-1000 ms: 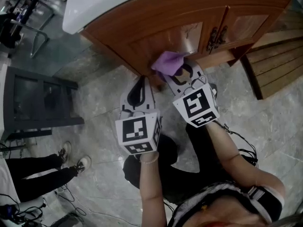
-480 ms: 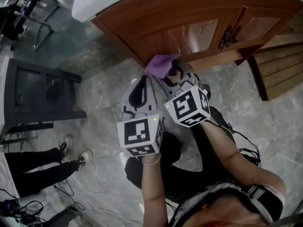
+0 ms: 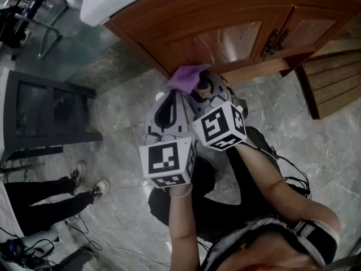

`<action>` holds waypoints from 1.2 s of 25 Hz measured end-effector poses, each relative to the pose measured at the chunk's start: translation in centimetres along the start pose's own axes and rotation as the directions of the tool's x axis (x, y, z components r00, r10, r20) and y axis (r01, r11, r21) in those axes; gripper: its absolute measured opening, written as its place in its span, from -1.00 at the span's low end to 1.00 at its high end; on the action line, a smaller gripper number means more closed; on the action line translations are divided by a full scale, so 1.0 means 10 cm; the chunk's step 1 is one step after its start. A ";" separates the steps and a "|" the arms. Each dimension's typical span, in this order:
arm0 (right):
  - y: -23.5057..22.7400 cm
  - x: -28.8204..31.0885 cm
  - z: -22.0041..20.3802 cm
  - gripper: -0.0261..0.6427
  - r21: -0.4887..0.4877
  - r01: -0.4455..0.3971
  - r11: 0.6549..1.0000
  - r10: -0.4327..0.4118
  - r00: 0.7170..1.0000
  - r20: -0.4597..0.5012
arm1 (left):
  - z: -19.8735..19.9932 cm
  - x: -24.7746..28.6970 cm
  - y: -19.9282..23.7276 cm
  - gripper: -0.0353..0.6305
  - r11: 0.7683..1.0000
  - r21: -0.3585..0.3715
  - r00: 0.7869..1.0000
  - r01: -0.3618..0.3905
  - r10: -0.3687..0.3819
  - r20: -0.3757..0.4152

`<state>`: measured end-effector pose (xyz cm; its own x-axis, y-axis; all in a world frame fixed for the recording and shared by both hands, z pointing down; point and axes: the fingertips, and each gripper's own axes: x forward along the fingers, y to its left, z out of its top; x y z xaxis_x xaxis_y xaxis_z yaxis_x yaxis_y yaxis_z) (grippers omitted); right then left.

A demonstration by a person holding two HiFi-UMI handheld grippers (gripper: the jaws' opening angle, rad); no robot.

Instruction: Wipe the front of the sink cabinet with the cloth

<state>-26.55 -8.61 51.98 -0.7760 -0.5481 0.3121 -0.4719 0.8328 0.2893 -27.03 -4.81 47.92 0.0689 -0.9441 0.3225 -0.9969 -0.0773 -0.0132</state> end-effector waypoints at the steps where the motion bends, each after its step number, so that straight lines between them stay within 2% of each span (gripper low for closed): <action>1: -0.01 -0.01 -0.01 -0.38 0.002 -0.001 1.000 0.001 1.000 -0.002 | 0.00 0.00 -0.01 -0.89 1.000 0.002 1.000 0.000 0.000 0.000; 8: -0.11 -0.05 -0.08 -0.38 0.035 0.005 0.999 -0.005 1.000 -0.010 | 0.00 0.02 -0.03 -0.89 1.000 0.005 1.000 -0.001 0.001 -0.001; 17: -0.33 -0.12 -0.19 -0.38 0.034 0.057 0.998 -0.056 0.998 -0.036 | 0.01 0.11 -0.15 -0.89 1.000 0.017 1.000 0.026 -0.026 -0.005; 30: -0.49 -0.21 -0.28 -0.39 0.029 0.085 0.996 -0.084 0.995 -0.055 | -0.01 0.26 -0.33 -0.89 0.997 0.039 0.998 0.066 -0.066 -0.020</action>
<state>-21.43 -11.72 52.44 -0.7096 -0.6192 0.3362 -0.5485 0.7850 0.2881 -23.53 -6.95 48.91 0.1333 -0.9303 0.3417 -0.9879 -0.1522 -0.0290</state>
